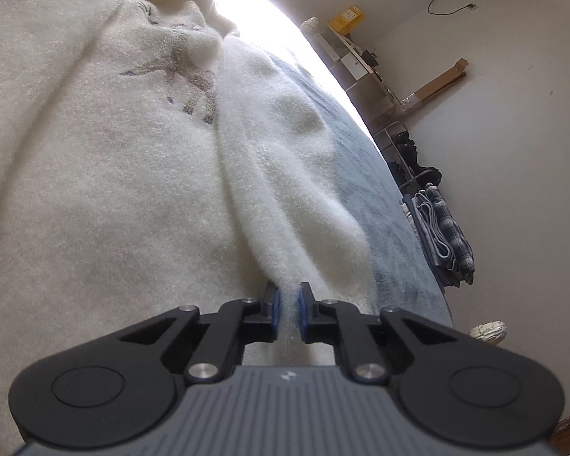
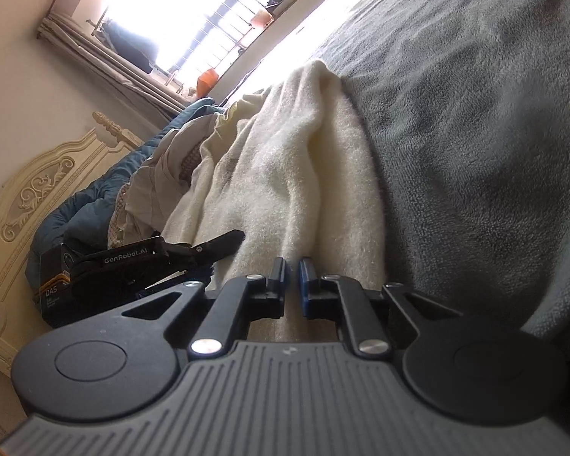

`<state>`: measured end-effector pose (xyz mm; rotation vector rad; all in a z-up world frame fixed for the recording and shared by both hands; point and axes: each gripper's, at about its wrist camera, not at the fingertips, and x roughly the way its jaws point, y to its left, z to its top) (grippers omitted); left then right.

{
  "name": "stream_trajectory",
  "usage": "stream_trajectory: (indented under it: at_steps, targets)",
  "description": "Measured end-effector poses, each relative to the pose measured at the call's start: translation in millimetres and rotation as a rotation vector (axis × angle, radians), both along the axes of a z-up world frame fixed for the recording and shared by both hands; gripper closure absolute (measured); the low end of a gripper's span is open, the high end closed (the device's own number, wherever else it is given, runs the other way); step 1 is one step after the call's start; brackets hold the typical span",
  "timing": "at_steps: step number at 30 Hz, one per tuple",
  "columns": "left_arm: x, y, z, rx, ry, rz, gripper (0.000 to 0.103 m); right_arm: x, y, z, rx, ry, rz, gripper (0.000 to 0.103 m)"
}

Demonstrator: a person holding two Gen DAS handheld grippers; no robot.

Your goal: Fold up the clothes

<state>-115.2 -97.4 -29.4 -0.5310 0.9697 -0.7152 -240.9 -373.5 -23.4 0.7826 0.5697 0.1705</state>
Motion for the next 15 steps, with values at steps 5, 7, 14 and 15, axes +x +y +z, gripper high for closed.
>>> stream_trajectory:
  at_steps: [5, 7, 14, 15]
  targets:
    - [-7, 8, 1, 0.071, -0.022, -0.011, 0.091, 3, 3, -3, -0.083, 0.023, 0.007, 0.096]
    - [-9, 12, 4, 0.070, -0.028, -0.014, 0.081, 2, 1, -2, -0.095, 0.021, 0.005, 0.094]
    - [-28, 0, 48, 0.151, -0.307, -0.044, 0.045, 13, -5, 41, -0.308, -0.102, -0.021, 0.091]
    - [-28, -12, 51, 0.154, -0.323, -0.075, 0.042, 26, -4, 48, -0.343, -0.124, -0.013, 0.091]
